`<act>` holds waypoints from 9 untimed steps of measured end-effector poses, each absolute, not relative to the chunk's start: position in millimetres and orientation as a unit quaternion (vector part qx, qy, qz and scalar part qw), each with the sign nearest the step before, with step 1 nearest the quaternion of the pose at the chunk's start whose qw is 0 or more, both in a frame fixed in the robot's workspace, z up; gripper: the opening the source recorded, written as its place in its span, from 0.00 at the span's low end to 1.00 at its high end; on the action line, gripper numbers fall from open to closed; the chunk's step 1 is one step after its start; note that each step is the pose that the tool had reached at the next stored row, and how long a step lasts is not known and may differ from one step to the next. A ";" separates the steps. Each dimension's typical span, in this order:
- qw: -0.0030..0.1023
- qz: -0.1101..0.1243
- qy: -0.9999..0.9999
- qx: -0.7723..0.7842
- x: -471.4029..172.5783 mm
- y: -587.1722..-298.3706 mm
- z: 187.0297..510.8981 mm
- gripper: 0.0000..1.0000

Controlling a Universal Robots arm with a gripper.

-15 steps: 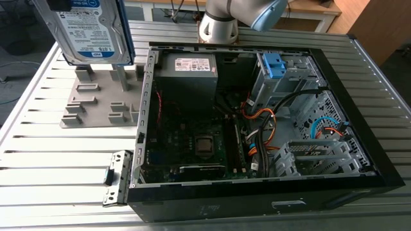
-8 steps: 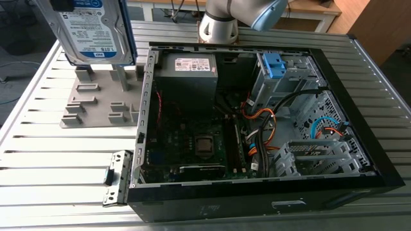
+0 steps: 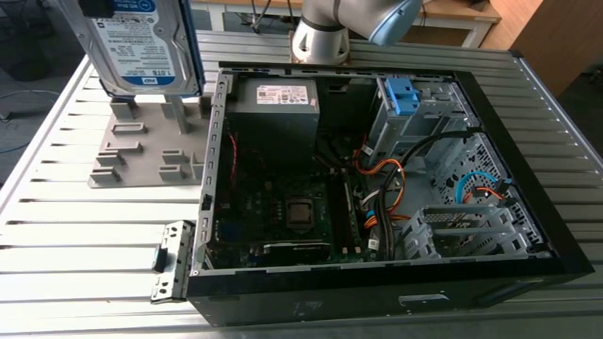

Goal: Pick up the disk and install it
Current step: 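Pick up the disk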

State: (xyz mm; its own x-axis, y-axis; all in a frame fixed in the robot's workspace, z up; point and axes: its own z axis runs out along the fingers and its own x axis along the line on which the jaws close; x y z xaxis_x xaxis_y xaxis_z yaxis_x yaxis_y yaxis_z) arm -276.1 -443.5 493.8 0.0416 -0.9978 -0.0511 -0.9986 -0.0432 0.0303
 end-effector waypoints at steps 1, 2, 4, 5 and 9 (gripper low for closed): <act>0.007 0.029 0.692 -0.722 -275.4 -443.5 493.8 0.36; 0.007 0.029 0.692 -0.722 -274.6 -443.6 493.8 0.36; 0.007 0.029 0.692 -0.722 -273.0 -443.6 493.7 0.36; 0.007 0.029 0.692 -0.722 -272.1 -443.7 493.7 0.36; 0.007 0.029 0.692 -0.722 -268.5 -443.8 493.7 0.36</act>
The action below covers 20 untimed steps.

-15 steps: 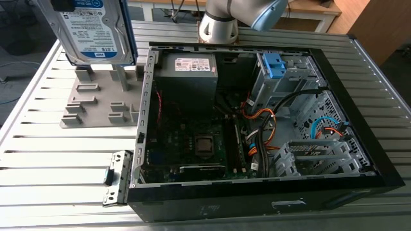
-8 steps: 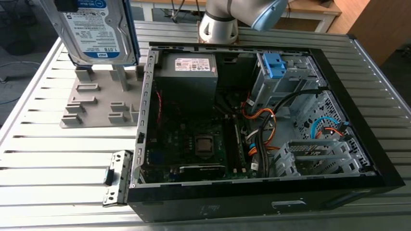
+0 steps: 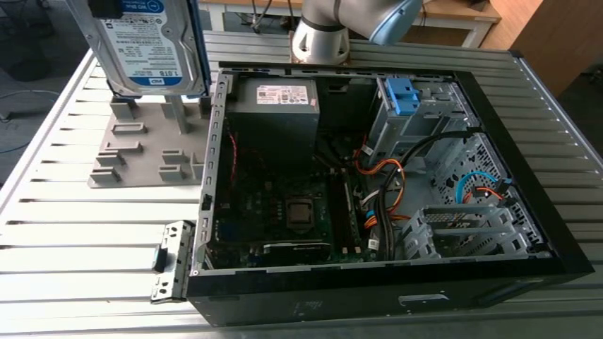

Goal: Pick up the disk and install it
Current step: 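Pick up the disk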

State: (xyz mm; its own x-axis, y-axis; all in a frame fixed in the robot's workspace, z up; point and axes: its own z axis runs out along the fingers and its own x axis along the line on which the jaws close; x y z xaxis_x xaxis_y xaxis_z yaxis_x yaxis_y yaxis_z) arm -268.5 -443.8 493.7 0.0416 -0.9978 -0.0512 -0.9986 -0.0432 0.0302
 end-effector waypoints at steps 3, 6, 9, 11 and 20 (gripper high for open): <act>0.007 0.029 0.692 -0.722 -266.2 -444.0 493.6 0.36; 0.007 0.029 0.692 -0.722 -263.6 -444.2 493.5 0.36; 0.007 0.029 0.692 -0.722 -260.9 -444.3 493.5 0.36; 0.007 0.029 0.692 -0.722 -259.2 -444.4 493.4 0.36; 0.007 0.029 0.692 -0.722 -251.2 -444.7 493.3 0.36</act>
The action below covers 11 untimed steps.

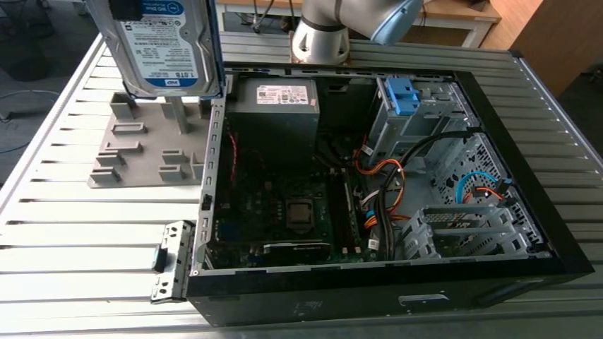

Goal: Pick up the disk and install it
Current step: 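Pick up the disk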

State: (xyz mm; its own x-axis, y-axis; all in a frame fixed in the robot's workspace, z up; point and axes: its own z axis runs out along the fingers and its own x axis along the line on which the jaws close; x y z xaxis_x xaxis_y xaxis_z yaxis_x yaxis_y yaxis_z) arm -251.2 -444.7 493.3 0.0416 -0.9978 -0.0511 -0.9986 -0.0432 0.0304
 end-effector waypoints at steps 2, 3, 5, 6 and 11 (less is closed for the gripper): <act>0.007 0.029 0.692 -0.722 -249.5 -444.8 493.3 0.36; 0.007 0.029 0.692 -0.722 -248.6 -444.8 493.2 0.36; 0.007 0.029 0.692 -0.722 -247.0 -444.9 493.2 0.36; 0.007 0.029 0.692 -0.722 -246.1 -445.0 493.2 0.36; 0.007 0.029 0.692 -0.722 -242.1 -445.3 493.1 0.36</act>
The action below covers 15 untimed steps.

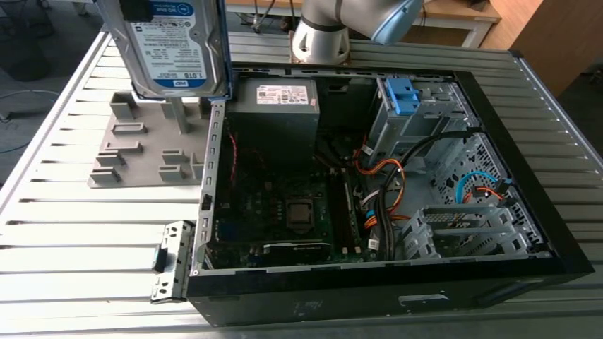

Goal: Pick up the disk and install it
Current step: 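Pick up the disk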

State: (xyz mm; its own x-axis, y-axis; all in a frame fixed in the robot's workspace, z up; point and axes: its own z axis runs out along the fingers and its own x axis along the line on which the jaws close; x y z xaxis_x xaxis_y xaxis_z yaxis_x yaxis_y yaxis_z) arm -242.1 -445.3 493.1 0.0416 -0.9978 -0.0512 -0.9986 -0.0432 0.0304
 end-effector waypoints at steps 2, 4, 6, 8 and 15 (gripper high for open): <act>0.007 0.029 0.692 -0.722 -240.4 -445.4 493.0 0.36; 0.007 0.029 0.692 -0.722 -238.7 -445.5 493.0 0.36; 0.007 0.029 0.692 -0.722 -236.9 -445.6 493.0 0.36; 0.007 0.029 0.692 -0.722 -235.0 -445.8 492.9 0.36; 0.007 0.029 0.692 -0.722 -228.2 -446.1 492.8 0.36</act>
